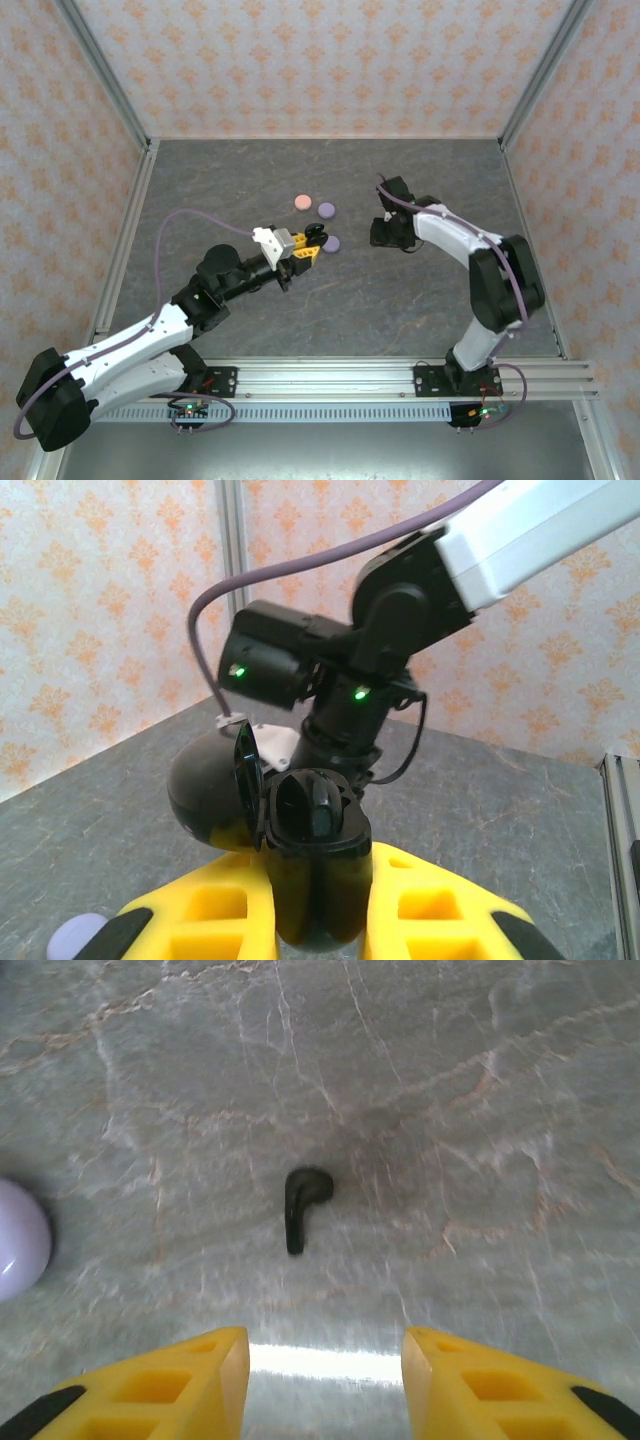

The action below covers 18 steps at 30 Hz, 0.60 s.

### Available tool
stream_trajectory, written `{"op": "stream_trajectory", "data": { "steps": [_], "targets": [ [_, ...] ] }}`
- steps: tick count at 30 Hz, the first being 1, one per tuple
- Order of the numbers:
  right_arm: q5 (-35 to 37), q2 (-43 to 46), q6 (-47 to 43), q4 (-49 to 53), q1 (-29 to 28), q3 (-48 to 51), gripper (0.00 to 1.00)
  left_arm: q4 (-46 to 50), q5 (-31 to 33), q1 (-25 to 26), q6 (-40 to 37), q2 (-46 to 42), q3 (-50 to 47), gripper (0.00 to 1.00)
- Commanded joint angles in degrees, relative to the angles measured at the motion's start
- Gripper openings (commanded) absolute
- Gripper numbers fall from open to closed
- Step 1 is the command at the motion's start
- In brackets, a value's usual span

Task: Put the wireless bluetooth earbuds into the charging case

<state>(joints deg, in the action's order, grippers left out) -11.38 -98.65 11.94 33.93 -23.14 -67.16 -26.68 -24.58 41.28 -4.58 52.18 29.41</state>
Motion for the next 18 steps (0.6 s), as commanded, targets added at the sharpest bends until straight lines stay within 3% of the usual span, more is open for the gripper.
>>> {"op": "stream_trajectory", "data": {
  "steps": [1,18],
  "targets": [
    [-0.5,-3.8,-1.4,1.0,0.2,-4.3,0.43,-0.4,0.9,0.5,-1.5,-0.6,-0.9,0.0],
    [1.9,-14.6,-2.6,1.5,0.1,-10.5,0.37,0.7,1.2,0.4,-1.7,-1.5,-1.3,0.0]
  ]
}}
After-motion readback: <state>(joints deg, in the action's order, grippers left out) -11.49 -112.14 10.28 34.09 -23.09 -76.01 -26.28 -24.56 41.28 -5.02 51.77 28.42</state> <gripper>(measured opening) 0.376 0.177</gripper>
